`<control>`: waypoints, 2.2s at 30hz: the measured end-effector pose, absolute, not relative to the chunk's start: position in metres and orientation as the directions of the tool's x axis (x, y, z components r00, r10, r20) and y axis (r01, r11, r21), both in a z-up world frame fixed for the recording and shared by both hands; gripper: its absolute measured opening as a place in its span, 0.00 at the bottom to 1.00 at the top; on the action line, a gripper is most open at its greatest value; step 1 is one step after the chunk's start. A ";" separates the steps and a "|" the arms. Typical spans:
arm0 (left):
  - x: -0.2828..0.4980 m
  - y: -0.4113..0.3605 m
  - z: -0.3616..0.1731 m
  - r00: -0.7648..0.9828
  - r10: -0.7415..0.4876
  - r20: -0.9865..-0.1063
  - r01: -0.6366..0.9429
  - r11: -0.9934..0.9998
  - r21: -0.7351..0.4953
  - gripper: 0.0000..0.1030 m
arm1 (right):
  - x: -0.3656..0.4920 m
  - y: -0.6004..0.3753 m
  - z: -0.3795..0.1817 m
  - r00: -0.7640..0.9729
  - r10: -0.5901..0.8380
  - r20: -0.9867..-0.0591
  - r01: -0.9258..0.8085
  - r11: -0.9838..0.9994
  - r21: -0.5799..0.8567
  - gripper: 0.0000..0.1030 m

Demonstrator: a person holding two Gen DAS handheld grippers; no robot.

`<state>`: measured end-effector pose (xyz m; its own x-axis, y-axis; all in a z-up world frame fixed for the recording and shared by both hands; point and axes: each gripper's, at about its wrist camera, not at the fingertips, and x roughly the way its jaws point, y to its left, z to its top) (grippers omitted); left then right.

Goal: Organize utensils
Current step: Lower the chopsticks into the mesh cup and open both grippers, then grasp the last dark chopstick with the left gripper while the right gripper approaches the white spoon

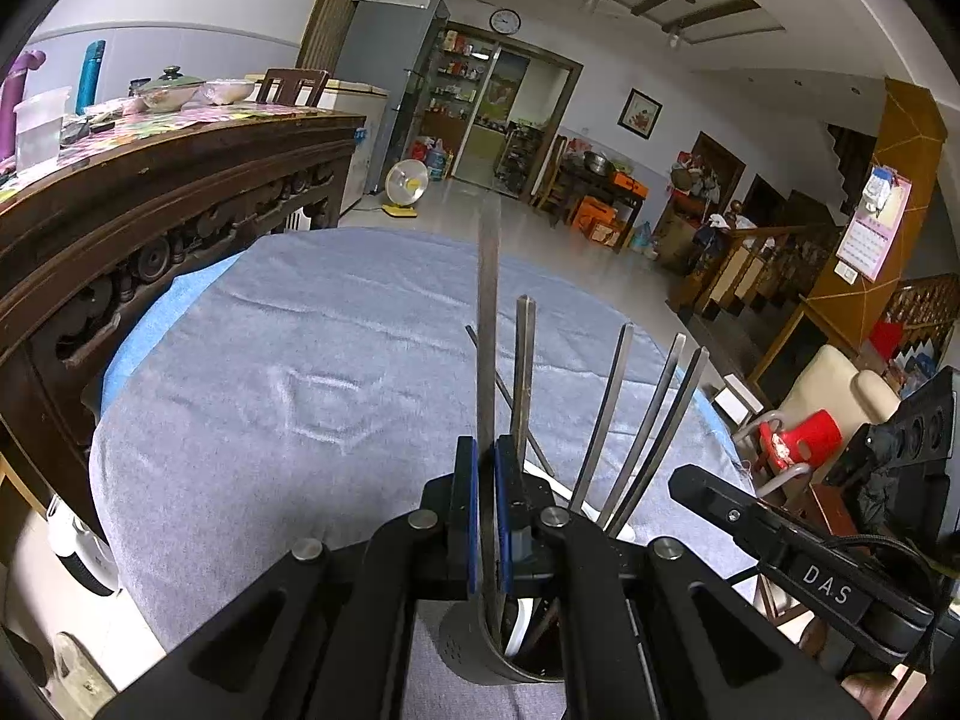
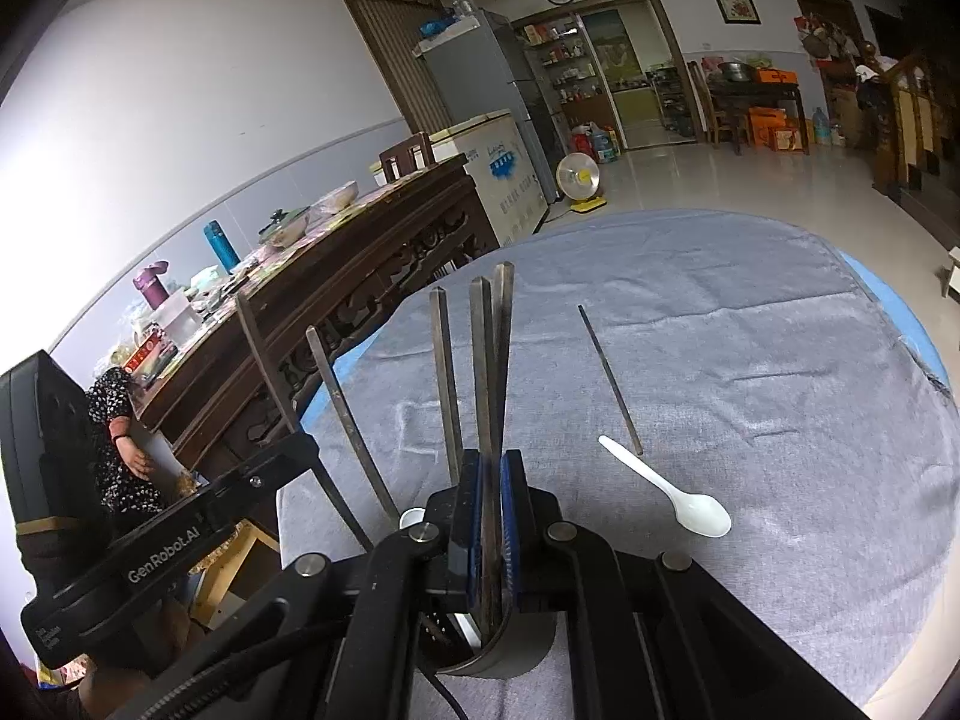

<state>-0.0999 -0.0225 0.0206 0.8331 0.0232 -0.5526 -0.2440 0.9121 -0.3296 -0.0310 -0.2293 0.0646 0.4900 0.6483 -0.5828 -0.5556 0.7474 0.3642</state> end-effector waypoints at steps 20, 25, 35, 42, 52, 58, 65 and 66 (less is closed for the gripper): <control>-0.136 0.016 0.058 0.889 0.071 -0.452 -0.284 0.860 -0.423 0.48 | -0.035 -0.263 0.099 0.546 0.678 -0.492 -0.534 0.734 0.418 0.11; -0.144 0.041 0.066 0.896 0.124 -0.426 -0.331 0.826 -0.456 0.53 | -0.032 -0.274 0.104 0.574 0.672 -0.469 -0.509 0.741 0.438 0.54; -0.148 0.094 0.056 0.868 0.200 -0.455 -0.436 0.747 -0.503 0.58 | -0.025 -0.308 0.114 0.651 0.610 -0.451 -0.442 0.788 0.429 0.56; -0.127 0.130 0.023 0.801 0.194 -0.566 -0.521 0.690 -0.502 0.58 | 0.000 -0.344 0.106 0.681 0.529 -0.506 -0.341 0.841 0.419 0.58; -0.082 0.136 -0.050 0.647 0.087 -0.757 -0.584 0.696 -0.419 0.58 | 0.081 -0.332 0.023 0.415 0.483 -0.771 -0.322 0.871 0.372 0.58; -0.067 0.133 -0.070 0.595 0.044 -0.803 -0.587 0.705 -0.397 0.58 | 0.103 -0.286 -0.011 0.240 0.479 -0.844 -0.468 0.819 0.331 0.56; -0.022 0.131 -0.074 0.550 -0.017 -0.835 -0.529 0.766 -0.365 0.58 | 0.118 -0.260 -0.025 0.181 0.457 -0.871 -0.528 0.792 0.307 0.56; -0.010 0.131 -0.074 0.546 -0.036 -0.837 -0.508 0.780 -0.365 0.58 | 0.119 -0.262 -0.025 0.183 0.464 -0.867 -0.519 0.794 0.315 0.56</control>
